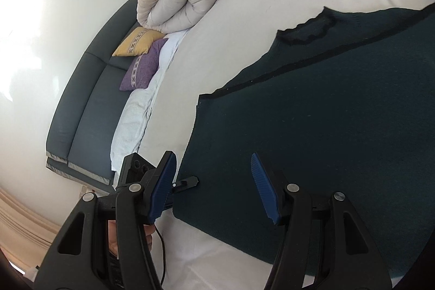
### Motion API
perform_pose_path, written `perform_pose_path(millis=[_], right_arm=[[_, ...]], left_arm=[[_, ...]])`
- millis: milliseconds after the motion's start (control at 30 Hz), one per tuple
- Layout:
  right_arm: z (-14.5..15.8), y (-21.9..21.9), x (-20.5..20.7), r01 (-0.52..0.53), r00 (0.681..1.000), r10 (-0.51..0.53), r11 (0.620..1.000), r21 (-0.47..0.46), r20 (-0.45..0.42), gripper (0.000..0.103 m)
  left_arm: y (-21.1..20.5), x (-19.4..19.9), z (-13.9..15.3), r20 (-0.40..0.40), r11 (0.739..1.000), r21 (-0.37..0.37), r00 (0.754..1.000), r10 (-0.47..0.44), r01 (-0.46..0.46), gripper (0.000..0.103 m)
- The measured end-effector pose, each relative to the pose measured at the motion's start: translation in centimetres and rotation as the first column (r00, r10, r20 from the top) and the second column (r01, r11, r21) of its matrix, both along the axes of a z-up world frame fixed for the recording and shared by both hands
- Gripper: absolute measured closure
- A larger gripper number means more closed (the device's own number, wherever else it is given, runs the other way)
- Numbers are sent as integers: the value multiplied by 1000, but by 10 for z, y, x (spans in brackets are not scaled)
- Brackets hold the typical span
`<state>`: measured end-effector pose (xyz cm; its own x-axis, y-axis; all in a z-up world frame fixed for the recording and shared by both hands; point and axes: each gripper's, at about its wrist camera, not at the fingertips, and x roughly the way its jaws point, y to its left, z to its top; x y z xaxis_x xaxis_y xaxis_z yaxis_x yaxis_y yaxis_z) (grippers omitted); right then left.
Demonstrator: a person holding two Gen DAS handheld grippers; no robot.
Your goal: Fold small clothes
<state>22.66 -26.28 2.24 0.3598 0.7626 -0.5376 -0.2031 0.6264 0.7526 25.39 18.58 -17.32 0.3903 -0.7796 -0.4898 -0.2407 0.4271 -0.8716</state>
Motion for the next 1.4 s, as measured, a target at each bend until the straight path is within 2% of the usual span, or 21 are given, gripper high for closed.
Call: perform_pose_path(millis=[167, 267, 300, 367, 500, 567, 633, 800, 933, 1067, 1167, 1267, 1400], right_arm=[[-21, 30, 24, -40, 997, 41, 999, 20, -61, 46], [-50, 36, 37, -34, 988, 34, 999, -1, -148, 48], [-59, 34, 39, -24, 987, 27, 999, 21, -160, 48], [-66, 28, 40, -8, 990, 19, 997, 76, -140, 48], [-70, 24, 41, -28, 990, 45, 992, 126, -135, 48], [-69, 14, 46, -5, 985, 36, 984, 180, -169, 48], [-63, -3, 47, 13, 987, 23, 975, 224, -161, 36], [-52, -62, 57, 39, 983, 21, 948, 315, -184, 31], [-54, -123, 64, 108, 975, -12, 897, 428, -222, 22], [-61, -171, 66, 176, 969, -85, 898, 403, -232, 21], [-67, -190, 66, 204, 963, -114, 901, 384, -244, 21], [-70, -198, 66, 218, 960, -134, 907, 360, -244, 21], [-66, -189, 76, 192, 966, -139, 949, 250, -217, 22]], left_arm=[[3, -7, 4, 33, 999, -17, 999, 35, -34, 93], [1, -8, 13, 57, 999, -20, 998, 38, -37, 93], [-1, -8, 18, 69, 999, -13, 997, 36, -35, 93], [-8, -6, 30, 93, 1000, 5, 995, 23, -24, 93], [-29, -1, 60, 136, 999, 42, 991, -3, -3, 94], [-49, 4, 80, 167, 996, 85, 985, -35, 21, 94], [-73, 7, 102, 199, 989, 140, 977, -79, 52, 94], [-168, 20, 135, 259, 958, 239, 941, -218, 157, 94], [-252, 24, 124, 248, 920, 300, 910, -331, 253, 94], [-305, 29, 90, 179, 896, 311, 906, -383, 317, 94], [-320, 24, 72, 153, 881, 346, 907, -393, 324, 94], [-321, 18, 69, 156, 870, 375, 903, -400, 320, 94], [-321, 11, 72, 166, 852, 418, 895, -414, 316, 94]])
